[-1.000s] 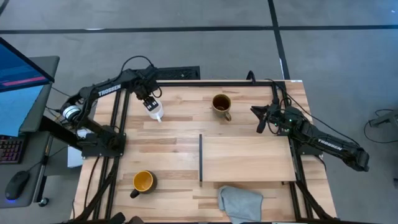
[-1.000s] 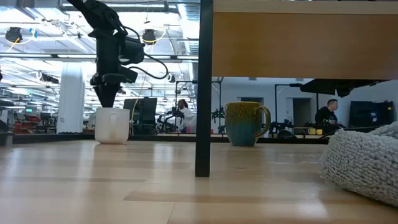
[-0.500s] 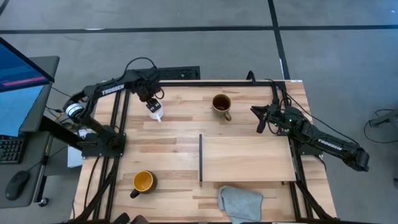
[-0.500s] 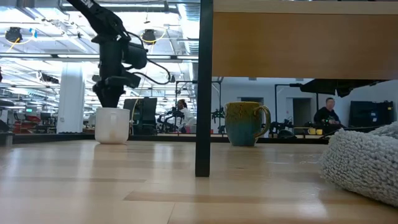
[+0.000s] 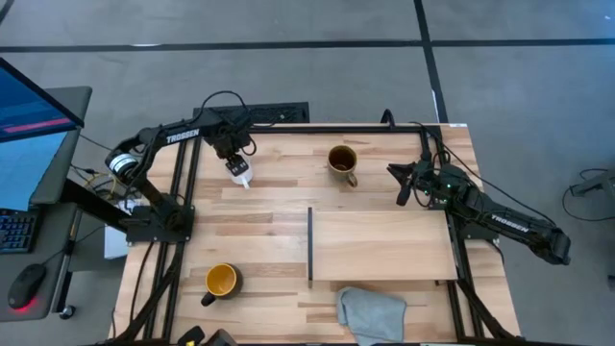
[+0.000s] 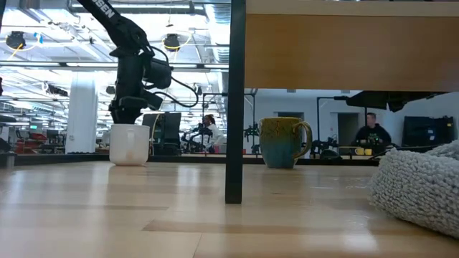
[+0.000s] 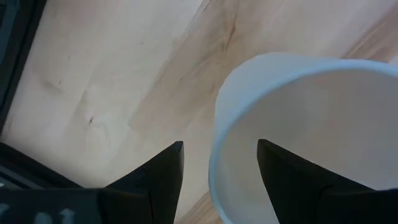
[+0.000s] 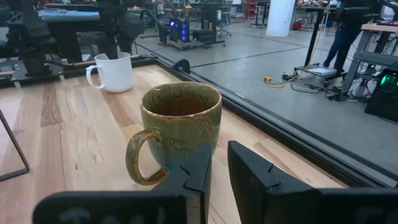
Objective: Stack small to large cups/mugs on shelf
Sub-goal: Put the white mug on the shelf
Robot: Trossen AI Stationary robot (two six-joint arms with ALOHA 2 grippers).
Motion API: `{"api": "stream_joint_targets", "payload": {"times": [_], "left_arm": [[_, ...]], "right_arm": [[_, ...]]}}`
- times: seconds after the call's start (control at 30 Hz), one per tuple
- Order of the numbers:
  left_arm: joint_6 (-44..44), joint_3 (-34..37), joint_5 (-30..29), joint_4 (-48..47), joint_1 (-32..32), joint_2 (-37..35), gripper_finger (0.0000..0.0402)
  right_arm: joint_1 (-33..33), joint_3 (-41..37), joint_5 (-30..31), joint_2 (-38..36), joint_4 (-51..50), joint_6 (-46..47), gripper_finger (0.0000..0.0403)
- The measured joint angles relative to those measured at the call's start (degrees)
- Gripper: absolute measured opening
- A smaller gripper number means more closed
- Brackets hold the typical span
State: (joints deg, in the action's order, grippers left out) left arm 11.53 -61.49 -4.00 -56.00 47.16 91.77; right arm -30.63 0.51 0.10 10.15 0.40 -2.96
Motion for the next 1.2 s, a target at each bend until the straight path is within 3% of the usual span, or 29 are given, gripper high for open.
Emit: {"api": "stream_joint_targets", "payload": {"times": [0.73,1.2], "left_arm": [[-3.85,0.0,0.17,0.58,0.0,0.0,0.0188],[-2.93,0.0,0.22,0.63,0.0,0.0,0.0015]], "right_arm": [[0.0,0.01,0.01,0.01,0.0,-0.04,0.0076],[0.0,0.01,0.0,0.02,0.01,-0.03,0.0076]]}}
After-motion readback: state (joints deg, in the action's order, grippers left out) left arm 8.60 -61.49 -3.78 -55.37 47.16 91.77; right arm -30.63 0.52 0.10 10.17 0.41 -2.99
